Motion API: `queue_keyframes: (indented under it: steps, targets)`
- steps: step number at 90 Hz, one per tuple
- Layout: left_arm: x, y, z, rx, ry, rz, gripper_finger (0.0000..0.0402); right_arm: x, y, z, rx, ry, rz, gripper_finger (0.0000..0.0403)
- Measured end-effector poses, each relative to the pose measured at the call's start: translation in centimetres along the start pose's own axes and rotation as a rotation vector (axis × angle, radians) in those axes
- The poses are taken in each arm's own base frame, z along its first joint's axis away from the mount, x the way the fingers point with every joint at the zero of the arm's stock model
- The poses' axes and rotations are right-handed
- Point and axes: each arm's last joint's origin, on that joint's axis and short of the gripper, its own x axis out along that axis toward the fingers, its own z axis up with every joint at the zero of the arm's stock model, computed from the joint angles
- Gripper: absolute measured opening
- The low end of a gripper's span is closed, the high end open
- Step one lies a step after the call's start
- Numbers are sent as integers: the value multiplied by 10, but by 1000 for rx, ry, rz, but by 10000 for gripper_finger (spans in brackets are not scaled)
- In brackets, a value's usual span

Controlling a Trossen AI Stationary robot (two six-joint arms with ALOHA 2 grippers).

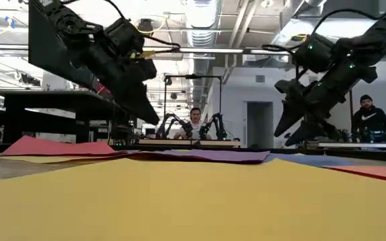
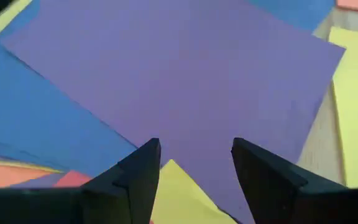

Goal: Organize paper
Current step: Put the violet paper to the bottom left of the table

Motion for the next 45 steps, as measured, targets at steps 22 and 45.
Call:
queue_keyframes:
  steps: [22, 45]
  targets:
    - [43, 0, -2, 38, 50, -12, 182, 11, -1, 1, 36, 16, -16, 166]
    - [83, -10, -3, 91, 114, -51, 182, 30, 4, 3, 36, 76, -45, 166]
